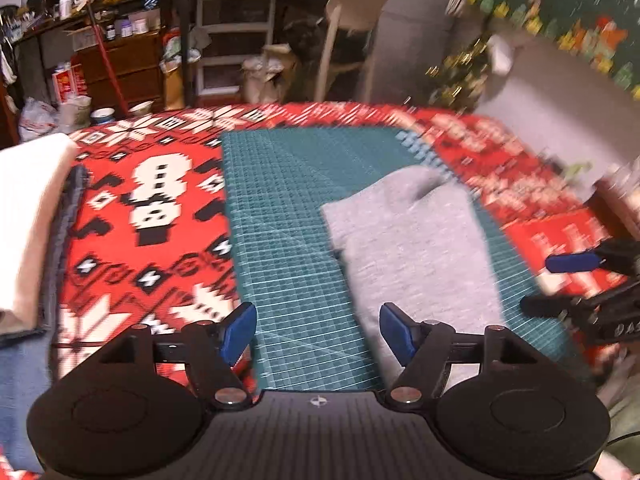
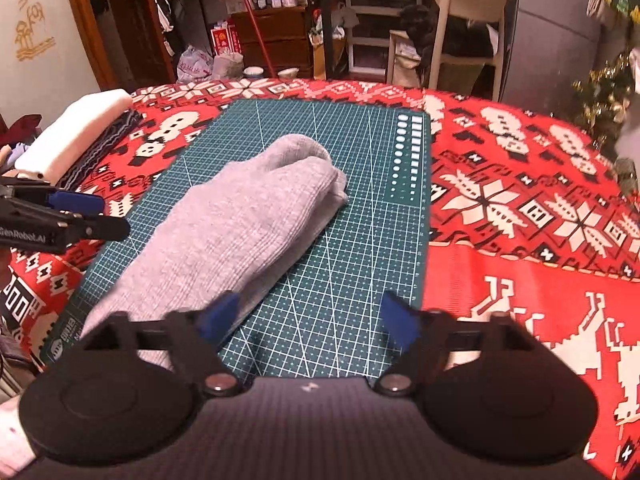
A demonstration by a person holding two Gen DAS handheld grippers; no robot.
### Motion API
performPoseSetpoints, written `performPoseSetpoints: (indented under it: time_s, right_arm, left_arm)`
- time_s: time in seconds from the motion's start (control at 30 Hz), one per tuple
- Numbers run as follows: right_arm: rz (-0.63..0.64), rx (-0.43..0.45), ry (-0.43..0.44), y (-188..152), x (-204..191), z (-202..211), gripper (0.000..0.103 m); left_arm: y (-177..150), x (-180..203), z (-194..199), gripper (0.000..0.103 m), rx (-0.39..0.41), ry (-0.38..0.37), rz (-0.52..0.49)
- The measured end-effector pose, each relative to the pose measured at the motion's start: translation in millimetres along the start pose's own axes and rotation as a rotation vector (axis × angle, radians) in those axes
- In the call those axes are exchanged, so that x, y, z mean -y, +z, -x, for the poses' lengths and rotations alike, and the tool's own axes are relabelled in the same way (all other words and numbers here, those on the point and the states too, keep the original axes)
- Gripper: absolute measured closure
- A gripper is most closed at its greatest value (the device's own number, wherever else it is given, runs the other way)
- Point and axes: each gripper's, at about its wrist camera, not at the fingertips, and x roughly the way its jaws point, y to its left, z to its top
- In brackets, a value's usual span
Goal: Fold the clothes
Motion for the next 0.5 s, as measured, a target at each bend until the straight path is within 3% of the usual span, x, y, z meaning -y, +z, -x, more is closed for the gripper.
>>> performPoseSetpoints:
  time_s: [0.03, 0.1, 0.2, 0.27, 0.33, 0.5]
  right_arm:
    - [0.007, 0.006, -0.007, -1.8, -1.1, 1.2, 0.009]
    - [0.02, 0.017, -0.02, -5.5, -3.2, 3.6, 0.001]
    - [0.04, 0.034, -0.041, -11.0, -6.3, 7.3, 0.001]
    - [0.053, 0.045, -0.054, -14.7, -8.4, 9.7, 0.001]
    - [0.087, 0.066, -0.065, -17.9, -10.4, 11.9, 0.001]
    - [0.15, 0.082, 0.023, -17.3, -7.2, 11.7, 0.001]
  left_arm:
    - [-1.4, -2.1, 1.6, 0.022, 0.012, -0.023, 0.011]
    - [-3.9, -4.3, 3.9, 0.021, 0.024, -0.021, 0.038]
    - [-9.2, -10.4, 11.2, 0.017, 0.086, -0.04, 0.069]
    - [-8.8, -15.3, 13.2, 0.002, 0.093, -0.081, 0.075]
    - [-6.5, -19.6, 12.6, 0.001, 0.08, -0.099, 0.085]
    - [-3.6, -17.5, 14.6, 0.001, 0.092, -0.089, 0.021]
